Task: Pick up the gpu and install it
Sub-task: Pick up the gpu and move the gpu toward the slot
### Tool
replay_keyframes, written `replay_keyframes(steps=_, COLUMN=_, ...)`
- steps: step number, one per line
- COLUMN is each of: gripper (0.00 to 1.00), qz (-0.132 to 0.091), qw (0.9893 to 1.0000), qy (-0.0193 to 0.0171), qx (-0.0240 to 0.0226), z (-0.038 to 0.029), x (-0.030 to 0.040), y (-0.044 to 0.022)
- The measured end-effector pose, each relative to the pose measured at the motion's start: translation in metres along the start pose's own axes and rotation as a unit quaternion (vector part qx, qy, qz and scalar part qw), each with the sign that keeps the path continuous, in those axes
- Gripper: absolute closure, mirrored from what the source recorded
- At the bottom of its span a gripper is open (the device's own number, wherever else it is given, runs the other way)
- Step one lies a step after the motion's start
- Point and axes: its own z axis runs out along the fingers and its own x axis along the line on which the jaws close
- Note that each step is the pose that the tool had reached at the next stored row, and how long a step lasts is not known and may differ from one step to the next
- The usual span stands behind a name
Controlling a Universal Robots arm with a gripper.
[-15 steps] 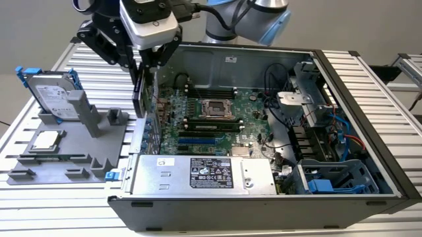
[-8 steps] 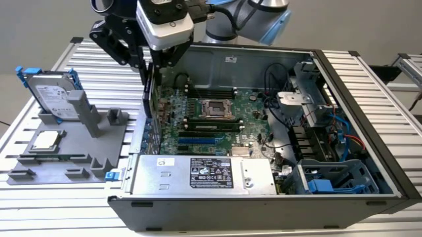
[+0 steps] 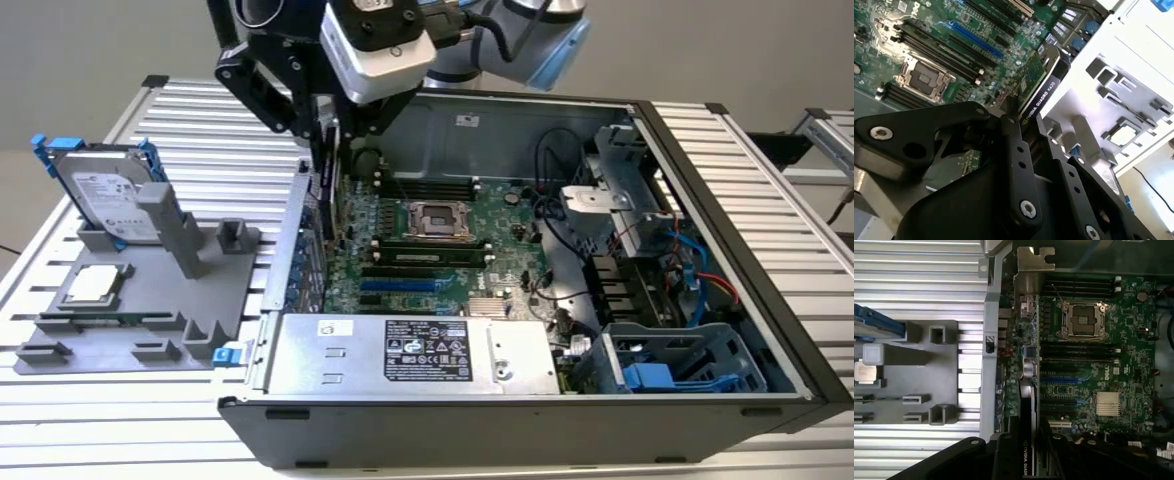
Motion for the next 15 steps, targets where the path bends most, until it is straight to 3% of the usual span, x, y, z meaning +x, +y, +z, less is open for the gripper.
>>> replay_keyframes(steps=15, gripper=1.0, qz=0.0, qw=1.0, qy=0.0, qx=0.0, z=0.0005, x=-0.0397, y=-0.0002)
